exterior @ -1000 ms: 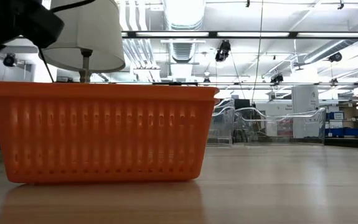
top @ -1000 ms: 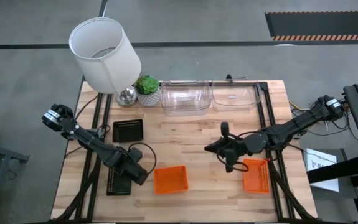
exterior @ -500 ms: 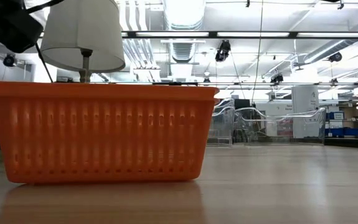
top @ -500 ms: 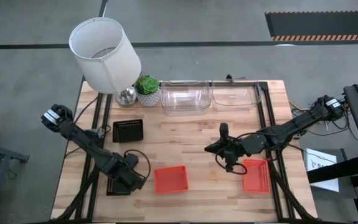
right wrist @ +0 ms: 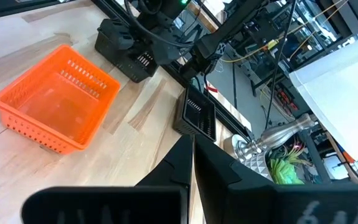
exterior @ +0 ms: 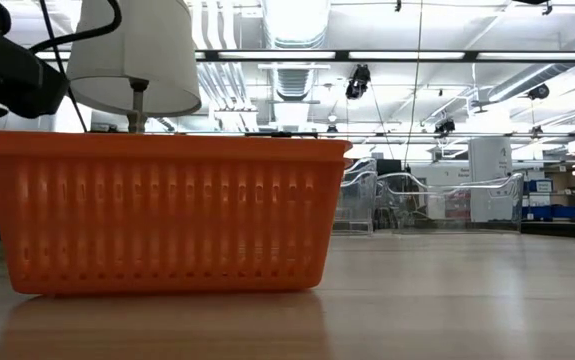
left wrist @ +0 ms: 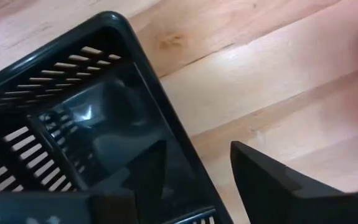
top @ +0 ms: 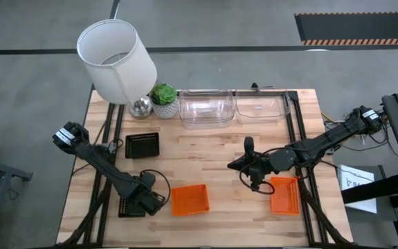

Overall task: Stack baskets by color
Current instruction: Stack the black bin on the stacked black bins

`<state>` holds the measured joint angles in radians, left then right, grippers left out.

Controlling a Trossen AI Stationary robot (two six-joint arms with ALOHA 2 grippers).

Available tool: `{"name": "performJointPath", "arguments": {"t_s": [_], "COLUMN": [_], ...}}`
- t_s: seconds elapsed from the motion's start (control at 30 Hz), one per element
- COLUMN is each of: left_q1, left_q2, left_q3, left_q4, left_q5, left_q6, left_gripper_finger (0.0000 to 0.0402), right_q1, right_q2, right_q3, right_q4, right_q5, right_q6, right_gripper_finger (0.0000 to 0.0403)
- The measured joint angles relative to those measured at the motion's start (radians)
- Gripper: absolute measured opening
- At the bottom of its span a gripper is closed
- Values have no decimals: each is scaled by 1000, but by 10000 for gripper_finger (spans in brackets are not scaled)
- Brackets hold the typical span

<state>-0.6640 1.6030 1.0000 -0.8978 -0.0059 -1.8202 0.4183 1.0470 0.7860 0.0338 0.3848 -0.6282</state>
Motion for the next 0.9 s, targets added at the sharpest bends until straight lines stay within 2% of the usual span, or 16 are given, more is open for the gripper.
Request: {"name": "performJointPath", "arguments": {"t_s": [0.13, 0.37, 0.53, 0.67, 0.77, 0.9], "left_q1": [0, 0, 1, 0, 0, 0], "left_q2": [5, 1, -5, -22, -32, -28], "left_q3": [0, 0, 26, 121, 222, 335], "left_q4": [0, 0, -41, -201, -318, -329], "left_q5": [0, 1, 38, 107, 105, 70], "left_q6": [0, -5, -3, 2, 138, 502], "left_gripper_finger": [119, 13, 3, 1, 0, 0], "right_q1": [0, 0, 0, 0, 0, 0], "right_q2": [0, 0, 0, 0, 0, 0], "right_q3": [0, 0, 0, 0, 0, 0], "right_q4": [0, 0, 0, -4, -13, -51], "right_q5": [0, 0, 0, 0, 0, 0], "right_q6": [0, 5, 6, 12, 12, 16], "right_gripper_finger": [9, 9, 9, 9, 9, 9]}}
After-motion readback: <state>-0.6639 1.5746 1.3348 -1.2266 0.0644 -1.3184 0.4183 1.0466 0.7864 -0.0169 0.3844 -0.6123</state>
